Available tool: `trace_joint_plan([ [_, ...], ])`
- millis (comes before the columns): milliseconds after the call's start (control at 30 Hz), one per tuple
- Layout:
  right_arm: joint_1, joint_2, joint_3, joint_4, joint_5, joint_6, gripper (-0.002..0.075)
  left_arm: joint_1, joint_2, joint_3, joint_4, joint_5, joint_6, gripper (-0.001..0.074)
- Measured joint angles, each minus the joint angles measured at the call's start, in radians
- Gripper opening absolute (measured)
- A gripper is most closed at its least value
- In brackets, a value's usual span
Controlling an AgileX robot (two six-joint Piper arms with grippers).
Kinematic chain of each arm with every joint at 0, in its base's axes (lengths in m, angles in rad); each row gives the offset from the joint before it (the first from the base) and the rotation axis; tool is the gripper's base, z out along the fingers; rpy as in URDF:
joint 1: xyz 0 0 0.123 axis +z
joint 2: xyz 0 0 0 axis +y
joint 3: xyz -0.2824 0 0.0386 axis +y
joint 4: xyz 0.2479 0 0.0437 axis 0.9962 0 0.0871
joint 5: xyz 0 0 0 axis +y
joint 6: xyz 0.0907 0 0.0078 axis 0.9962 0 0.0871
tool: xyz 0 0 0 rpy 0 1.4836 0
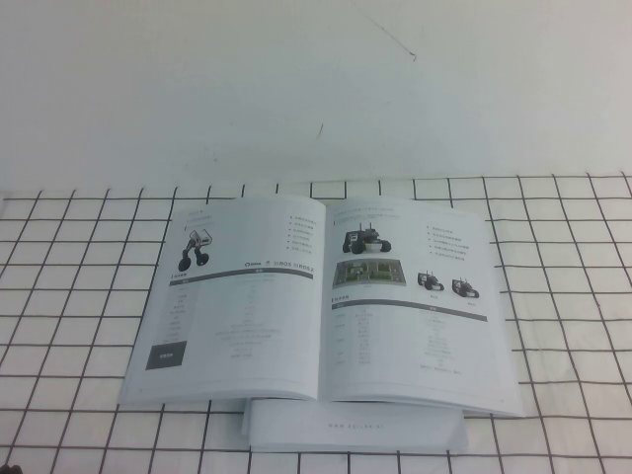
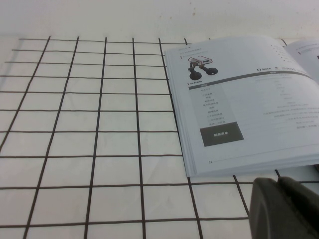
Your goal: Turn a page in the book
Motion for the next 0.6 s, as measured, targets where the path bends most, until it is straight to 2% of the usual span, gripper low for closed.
trace_joint_plan([
  [233,0.0,0.0,0.0,0.0,0.0,0.0,-0.0002,0.0,0.0,0.0,0.02,0.0,0.025,-0.0002],
  [367,0.0,0.0,0.0,0.0,-0.04,0.0,-0.0002,0.0,0.0,0.004,0.033,-0.067,0.036,-0.0002],
  [467,0.0,0.0,0.0,0.0,-0.18,0.0,-0.0002,0.0,0.0,0.005,0.048,-0.194,0.06,-0.0002],
  [600,0.0,0.0,0.0,0.0,-0.476,0.0,-0.0002,0.0,0.0,0.005,0.078,-0.418,0.088,-0.0002],
])
